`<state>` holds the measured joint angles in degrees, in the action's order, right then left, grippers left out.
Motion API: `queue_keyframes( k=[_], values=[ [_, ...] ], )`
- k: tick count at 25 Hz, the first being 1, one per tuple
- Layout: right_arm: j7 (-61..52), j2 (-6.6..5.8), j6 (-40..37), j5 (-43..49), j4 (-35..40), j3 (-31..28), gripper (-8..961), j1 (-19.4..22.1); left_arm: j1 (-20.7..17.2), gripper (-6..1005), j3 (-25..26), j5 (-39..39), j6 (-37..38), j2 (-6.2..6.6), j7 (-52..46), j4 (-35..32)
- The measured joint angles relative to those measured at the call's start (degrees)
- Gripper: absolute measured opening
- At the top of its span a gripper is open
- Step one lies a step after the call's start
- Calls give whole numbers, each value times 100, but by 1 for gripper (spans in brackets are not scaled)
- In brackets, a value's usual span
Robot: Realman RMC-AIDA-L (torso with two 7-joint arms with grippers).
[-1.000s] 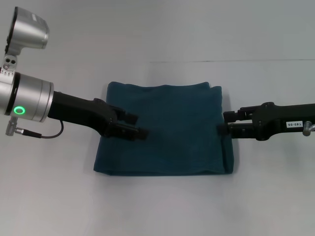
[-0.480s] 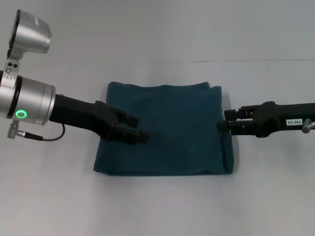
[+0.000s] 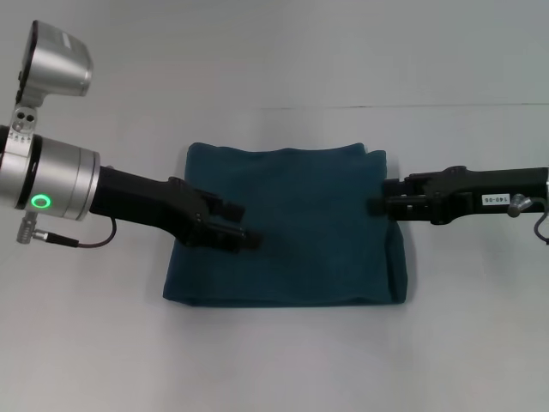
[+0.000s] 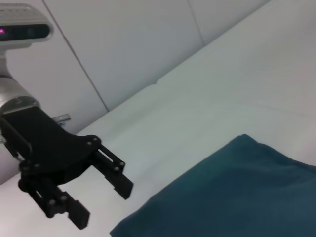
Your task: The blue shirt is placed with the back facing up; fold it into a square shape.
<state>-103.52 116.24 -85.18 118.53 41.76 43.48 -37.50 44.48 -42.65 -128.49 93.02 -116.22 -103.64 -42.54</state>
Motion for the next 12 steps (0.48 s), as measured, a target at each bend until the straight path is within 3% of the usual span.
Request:
queue_keyframes(
  k=[12],
  values=[
    [18, 41, 82, 21, -6, 2, 563, -28, -19, 664, -12, -4, -47, 3, -28, 0]
  ],
)
